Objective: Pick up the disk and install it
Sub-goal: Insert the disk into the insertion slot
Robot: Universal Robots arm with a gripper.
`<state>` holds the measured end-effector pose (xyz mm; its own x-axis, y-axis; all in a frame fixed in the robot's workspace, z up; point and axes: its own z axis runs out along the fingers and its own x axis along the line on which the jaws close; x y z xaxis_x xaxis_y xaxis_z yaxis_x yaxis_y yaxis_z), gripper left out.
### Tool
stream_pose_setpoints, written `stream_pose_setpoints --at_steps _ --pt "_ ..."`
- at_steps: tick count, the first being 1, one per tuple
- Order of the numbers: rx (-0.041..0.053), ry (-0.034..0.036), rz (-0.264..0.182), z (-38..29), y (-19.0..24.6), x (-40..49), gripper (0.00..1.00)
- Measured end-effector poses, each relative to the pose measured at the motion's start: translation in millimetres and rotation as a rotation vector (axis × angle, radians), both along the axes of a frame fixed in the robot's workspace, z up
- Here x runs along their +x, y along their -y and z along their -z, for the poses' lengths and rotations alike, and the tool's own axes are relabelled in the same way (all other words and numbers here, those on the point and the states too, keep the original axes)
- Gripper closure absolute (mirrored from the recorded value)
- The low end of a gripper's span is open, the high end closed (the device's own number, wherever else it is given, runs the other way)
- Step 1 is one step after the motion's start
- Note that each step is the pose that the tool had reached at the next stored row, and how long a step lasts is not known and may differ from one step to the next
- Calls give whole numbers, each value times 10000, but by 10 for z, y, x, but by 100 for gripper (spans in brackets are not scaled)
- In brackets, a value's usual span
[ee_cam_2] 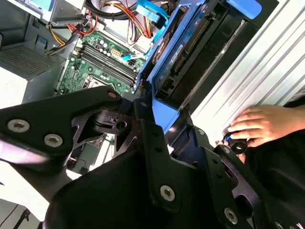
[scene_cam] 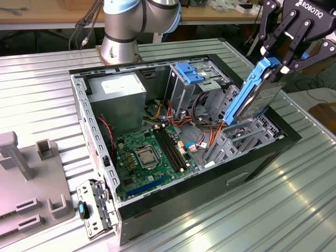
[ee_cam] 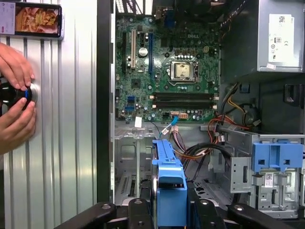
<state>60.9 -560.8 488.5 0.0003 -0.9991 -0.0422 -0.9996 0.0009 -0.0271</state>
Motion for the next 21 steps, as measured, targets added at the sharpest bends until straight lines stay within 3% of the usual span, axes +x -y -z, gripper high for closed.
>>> stream_pose_setpoints --at_steps 9,15,21 --pt "5 0 0 21 3 1 63" --pt "1 0 0 135 119 1 63" --pt "1 0 4 208 126 27 63"
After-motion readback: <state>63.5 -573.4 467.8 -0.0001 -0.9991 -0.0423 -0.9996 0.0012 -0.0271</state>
